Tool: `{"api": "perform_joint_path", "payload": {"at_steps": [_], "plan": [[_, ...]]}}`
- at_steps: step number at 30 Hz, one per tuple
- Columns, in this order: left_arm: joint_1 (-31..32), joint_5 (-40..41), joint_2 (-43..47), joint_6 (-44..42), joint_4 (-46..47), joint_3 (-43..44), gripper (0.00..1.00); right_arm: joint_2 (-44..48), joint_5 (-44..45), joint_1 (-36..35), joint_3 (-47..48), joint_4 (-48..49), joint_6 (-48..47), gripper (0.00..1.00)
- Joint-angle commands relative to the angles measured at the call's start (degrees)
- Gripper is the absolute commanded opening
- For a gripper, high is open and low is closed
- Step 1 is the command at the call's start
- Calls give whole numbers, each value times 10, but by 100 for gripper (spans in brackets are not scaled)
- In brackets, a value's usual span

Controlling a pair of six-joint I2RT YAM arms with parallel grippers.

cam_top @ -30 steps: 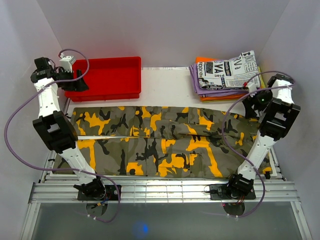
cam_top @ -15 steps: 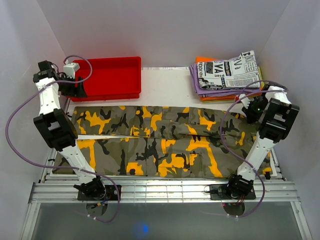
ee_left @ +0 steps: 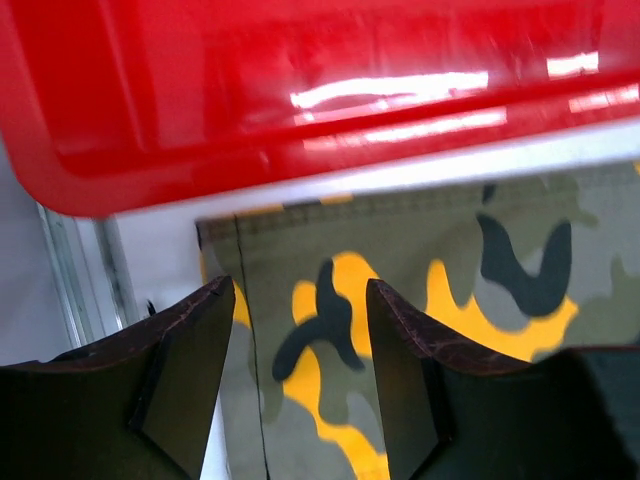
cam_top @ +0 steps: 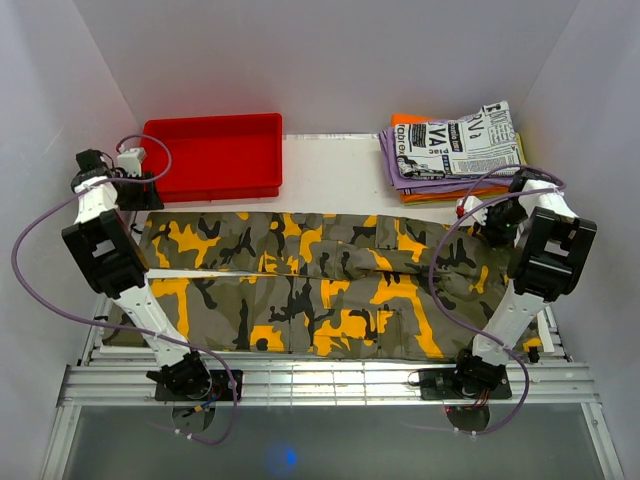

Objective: Fold and stack the trousers
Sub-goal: Fold the trousers

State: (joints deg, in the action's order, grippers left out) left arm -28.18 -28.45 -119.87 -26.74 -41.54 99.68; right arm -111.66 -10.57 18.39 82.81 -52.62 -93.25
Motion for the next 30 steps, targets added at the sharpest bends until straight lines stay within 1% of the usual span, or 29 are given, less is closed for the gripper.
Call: {"api": "perform_joint_path", "payload": {"at_steps": [1,6,7,13,17,21,27,30], "plan": [[-2,8,-11,55,90,8,65,30,-2,-12,-14,24,-2,8],[-3,35,-53,74,100,49,62,32,14,-13,-12,38,-6,8],[-3,45,-56,76,103,51,60,32,19,-13,-7,38,-6,8],[-9,70,-67,94,134,35,55,21,25,-14,18,29,-8,8],[-15,72,-68,113,144,4,54,14,30,-14,31,23,-8,8],[-19,57,-63,129,162,-24,52,14,33,-14,35,19,-8,8],[-19,34,-70,129,151,-33,50,11,34,-14,39,16,-9,8],[-20,23,-76,136,147,-26,42,13,31,-15,39,17,-8,8]]}}
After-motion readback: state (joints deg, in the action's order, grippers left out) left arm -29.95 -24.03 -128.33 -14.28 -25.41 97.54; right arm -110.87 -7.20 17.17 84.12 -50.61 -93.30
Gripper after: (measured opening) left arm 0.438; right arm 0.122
